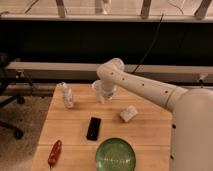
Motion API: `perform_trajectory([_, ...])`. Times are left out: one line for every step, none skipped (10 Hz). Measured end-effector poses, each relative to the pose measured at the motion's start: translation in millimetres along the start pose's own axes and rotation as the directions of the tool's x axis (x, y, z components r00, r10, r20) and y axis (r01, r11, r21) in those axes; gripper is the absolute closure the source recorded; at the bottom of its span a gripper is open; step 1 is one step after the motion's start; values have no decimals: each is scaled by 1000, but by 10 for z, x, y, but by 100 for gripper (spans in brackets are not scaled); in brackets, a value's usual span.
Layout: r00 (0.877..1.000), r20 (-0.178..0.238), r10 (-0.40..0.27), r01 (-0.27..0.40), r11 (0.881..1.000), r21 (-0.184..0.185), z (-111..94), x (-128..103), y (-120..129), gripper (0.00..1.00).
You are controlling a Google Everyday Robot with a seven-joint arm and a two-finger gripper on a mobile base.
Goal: Place the pepper in the ceramic bowl
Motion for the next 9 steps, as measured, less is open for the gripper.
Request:
perform_trajectory([1000,-1,-1,1,1000,1,7,0,0,90])
perform_trajectory([1000,-2,2,-2,1000,2,4,9,-7,84])
perform_trajectory([1000,-3,-3,3,1000,-7,-5,5,-2,73])
perform_trajectory([999,-6,-33,33,999,-22,-19,-66,27,64])
perform_trajectory([998,-6,-69,69,997,-37,-21,-212,76,53])
perform_trajectory([995,-5,-99,99,994,-48,-19,-354,112,45])
perform_trajectory([989,-2,-148,147,987,-64,11,-605,181,33])
perform_trajectory([982,3,-187,187,979,-78,44,-822,260,24])
perform_trajectory([976,12,-217,218,972,-85,82,-987,335,21])
